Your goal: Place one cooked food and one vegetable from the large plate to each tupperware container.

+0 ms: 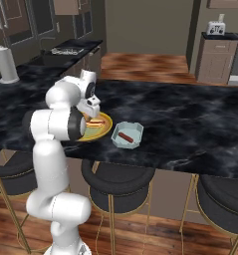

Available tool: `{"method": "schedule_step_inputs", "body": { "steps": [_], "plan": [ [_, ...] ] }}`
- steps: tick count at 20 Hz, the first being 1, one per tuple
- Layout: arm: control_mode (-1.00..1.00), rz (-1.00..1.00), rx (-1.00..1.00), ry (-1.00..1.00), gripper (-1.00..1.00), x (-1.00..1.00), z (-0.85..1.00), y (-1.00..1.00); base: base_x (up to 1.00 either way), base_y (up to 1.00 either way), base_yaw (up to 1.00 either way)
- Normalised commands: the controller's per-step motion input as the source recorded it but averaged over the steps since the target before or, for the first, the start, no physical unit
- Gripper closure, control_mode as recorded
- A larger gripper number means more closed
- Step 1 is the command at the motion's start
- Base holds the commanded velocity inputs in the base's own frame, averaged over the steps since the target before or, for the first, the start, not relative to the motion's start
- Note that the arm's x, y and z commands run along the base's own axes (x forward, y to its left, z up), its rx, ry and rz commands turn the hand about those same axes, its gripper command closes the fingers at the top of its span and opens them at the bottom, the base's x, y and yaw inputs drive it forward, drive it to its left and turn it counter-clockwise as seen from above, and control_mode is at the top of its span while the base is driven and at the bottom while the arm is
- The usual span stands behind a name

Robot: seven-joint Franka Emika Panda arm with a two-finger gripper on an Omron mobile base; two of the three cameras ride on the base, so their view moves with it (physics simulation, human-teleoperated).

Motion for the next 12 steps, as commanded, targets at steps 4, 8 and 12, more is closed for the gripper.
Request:
{"method": "schedule_step_inputs", "body": {
  "steps": [4,8,12],
  "plan": [
    [-1.0,0.42,-0.14,0.02,-1.0,-0.05,-0.15,0.73,0.0,0.0,0.0],
    [-1.0,0.2,-0.15,-0.01,-1.0,0.0,-0.46,0.06,0.0,0.0,0.0],
    [-1.0,0.08,-0.02,-0.18,-1.0,0.2,-0.36,0.0,0.0,0.0,0.0]
  ]
}}
